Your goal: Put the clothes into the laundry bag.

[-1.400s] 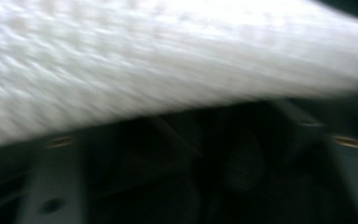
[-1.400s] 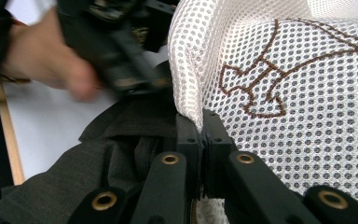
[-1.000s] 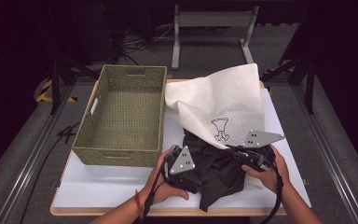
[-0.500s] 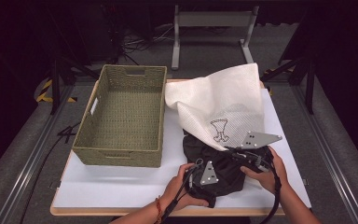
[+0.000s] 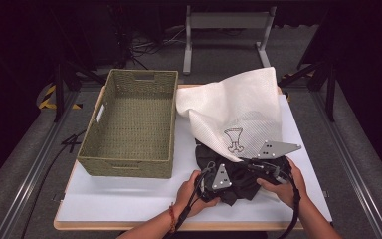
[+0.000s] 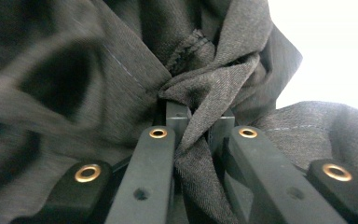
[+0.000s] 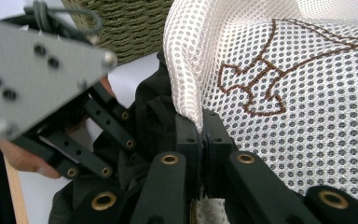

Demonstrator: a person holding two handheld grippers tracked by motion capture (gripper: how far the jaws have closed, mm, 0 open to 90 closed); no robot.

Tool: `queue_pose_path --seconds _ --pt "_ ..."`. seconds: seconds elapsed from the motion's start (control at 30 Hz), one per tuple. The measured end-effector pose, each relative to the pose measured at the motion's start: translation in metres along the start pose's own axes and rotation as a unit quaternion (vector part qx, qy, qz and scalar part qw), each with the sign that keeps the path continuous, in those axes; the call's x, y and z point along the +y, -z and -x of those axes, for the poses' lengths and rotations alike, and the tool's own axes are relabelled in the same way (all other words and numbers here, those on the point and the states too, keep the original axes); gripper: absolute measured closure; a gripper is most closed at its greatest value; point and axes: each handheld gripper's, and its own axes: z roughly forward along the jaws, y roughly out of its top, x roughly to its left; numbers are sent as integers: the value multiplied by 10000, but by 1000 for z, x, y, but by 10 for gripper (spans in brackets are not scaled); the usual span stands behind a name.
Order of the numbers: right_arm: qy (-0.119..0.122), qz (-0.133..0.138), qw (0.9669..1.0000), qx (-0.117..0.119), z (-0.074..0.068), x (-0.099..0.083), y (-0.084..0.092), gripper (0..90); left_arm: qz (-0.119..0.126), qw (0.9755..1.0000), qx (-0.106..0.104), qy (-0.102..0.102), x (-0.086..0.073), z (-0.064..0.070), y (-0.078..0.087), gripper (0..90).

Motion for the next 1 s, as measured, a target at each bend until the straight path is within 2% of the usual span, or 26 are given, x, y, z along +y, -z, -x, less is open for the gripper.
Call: queue_pose_path --seconds 0.07,0.13,0.2,0.23,0.27,0.3,0.33,0.43,0.6,0.63,0.73,0.77,0.8,0.83,0.87,0.9,0.97,1.0 --pt "-124 98 9997 190 0 2 0 880 235 9996 106 66 6 -4 5 841" --pt "-132 147 9995 255 -2 7 0 880 475 9984 275 117 13 -8 9 843" --pt "-130 202 9993 300 -4 12 0 881 771 9963 292 253 19 -14 14 845" --pt "-134 233 9991 326 -6 15 0 881 833 9956 331 255 22 -15 16 846" --pt "-170 274 9989 355 -7 17 1 881 921 9945 474 175 25 -15 19 847" --pt "-224 353 9982 429 -7 19 3 881 1036 9931 496 216 27 -16 21 849" --pt "-297 429 9974 503 -6 21 5 881 1078 9926 505 226 30 -17 23 850" --pt "-349 571 9964 515 -6 25 13 882 1305 9888 680 251 37 -17 31 853" --pt "-266 833 9941 636 -15 36 25 882 1623 9824 916 161 49 -13 48 855" --pt "-233 860 9938 666 -17 38 28 882 1621 9825 909 146 50 -13 48 855" --pt "-130 820 9945 634 -23 40 28 882 1646 9817 938 188 49 -17 40 855" --pt "-142 789 9947 642 -23 39 27 882 1611 9816 1016 122 47 -20 33 854" --pt "-141 726 9950 665 -23 36 25 882 1622 9802 1136 51 43 -22 28 854" --pt "-155 694 9953 650 -22 33 24 882 1655 9794 1146 171 40 -26 22 854" --pt "-172 655 9956 652 -21 30 23 882 1740 9787 1017 391 37 -32 18 854" --pt "-196 600 9959 648 -19 26 23 882 1810 9776 955 488 35 -35 15 853" --pt "-235 529 9965 597 -16 21 22 882 1811 9770 1034 456 30 -40 10 853" --pt "-297 484 9966 595 -13 16 21 881 1838 9771 943 501 29 -42 8 851"
